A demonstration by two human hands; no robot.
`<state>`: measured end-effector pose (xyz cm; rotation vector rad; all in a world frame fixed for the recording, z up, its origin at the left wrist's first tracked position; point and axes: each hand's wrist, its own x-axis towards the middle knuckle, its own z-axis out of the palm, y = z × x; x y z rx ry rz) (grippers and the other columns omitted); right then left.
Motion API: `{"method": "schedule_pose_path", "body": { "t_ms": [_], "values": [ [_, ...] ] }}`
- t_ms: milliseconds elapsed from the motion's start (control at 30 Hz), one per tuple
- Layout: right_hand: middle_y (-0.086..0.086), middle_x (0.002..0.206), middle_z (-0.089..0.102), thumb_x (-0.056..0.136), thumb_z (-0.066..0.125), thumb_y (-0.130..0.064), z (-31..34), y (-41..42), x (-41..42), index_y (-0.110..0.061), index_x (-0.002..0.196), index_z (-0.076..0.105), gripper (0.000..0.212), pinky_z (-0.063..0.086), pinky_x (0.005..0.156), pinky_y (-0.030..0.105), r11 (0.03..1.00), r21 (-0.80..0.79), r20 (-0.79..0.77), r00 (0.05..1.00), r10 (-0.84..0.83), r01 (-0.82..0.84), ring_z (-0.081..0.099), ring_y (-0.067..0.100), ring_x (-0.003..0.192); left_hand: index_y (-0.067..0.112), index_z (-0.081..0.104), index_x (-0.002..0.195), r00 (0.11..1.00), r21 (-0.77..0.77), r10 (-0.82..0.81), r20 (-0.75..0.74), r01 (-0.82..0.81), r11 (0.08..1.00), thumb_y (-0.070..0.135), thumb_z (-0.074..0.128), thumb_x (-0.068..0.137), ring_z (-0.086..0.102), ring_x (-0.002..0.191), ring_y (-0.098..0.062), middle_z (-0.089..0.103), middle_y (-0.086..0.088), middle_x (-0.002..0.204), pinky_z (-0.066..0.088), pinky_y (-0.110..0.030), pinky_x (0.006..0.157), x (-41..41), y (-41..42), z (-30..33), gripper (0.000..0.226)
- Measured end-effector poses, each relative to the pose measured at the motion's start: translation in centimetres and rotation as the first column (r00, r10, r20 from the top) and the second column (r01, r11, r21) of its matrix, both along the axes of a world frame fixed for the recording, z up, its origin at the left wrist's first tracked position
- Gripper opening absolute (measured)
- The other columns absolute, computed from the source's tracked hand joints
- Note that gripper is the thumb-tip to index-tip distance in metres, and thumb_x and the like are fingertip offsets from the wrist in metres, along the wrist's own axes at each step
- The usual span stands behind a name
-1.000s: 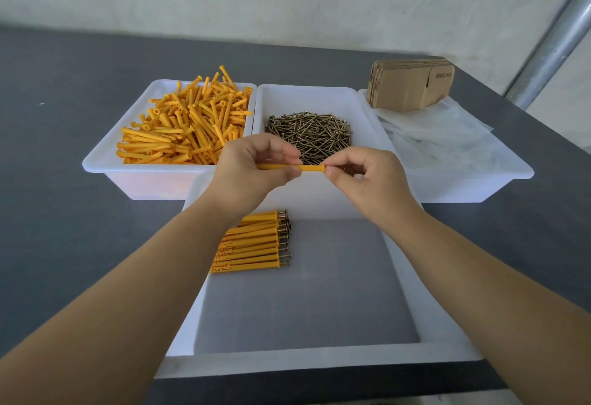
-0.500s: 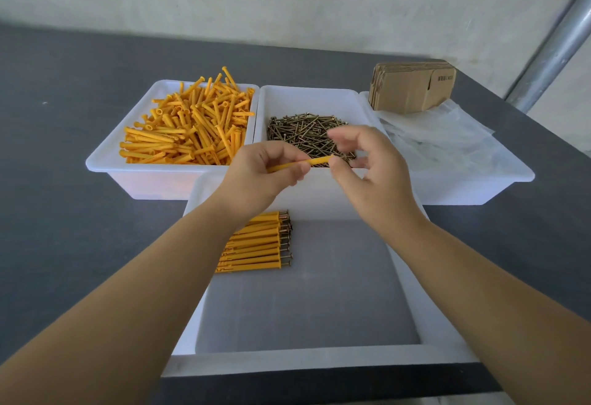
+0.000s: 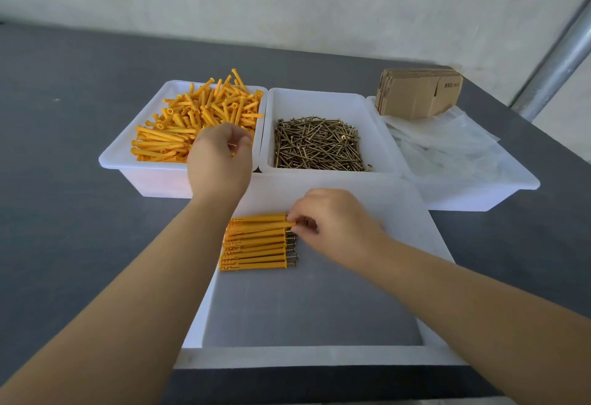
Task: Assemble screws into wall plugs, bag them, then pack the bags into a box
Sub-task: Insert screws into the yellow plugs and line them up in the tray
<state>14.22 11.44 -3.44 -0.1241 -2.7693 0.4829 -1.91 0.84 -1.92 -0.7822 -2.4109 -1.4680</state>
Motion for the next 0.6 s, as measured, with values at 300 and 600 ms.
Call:
{"method": "schedule_pose_path", "body": {
  "t_ms": [300,600],
  "values": [
    [0.007,0.094,0.066,0.084,0.065,-0.006,-2.1,-1.3,-0.5,-0.008,0.097,0.072,0.015,0.049,0.080,0.039,0.997,-0.066,0.143,0.988,0.058,-0.049,0.060,0.021,0.087,0.027,0.067,0.111,0.999,-0.351,-0.036,-0.015,0.029,0.936,0.021,0.053,0.095,0.061,0.098,-0.038,0.060,-0.005,0.124,0.049,-0.041,0.076,-0.1,0.5,-0.6,0.022],
    [0.005,0.107,0.059,0.089,0.063,-0.011,-1.7,-1.0,-0.5,-0.013,0.107,0.074,0.021,0.049,0.084,0.038,0.997,-0.078,0.141,0.990,0.019,-0.008,0.060,0.021,0.091,0.030,0.057,0.127,0.999,-0.565,0.014,-0.052,-0.041,0.824,0.042,0.041,0.101,0.018,0.146,-0.036,0.040,-0.004,0.151,0.018,-0.062,0.111,0.0,1.0,-0.6,0.033]
  ]
}}
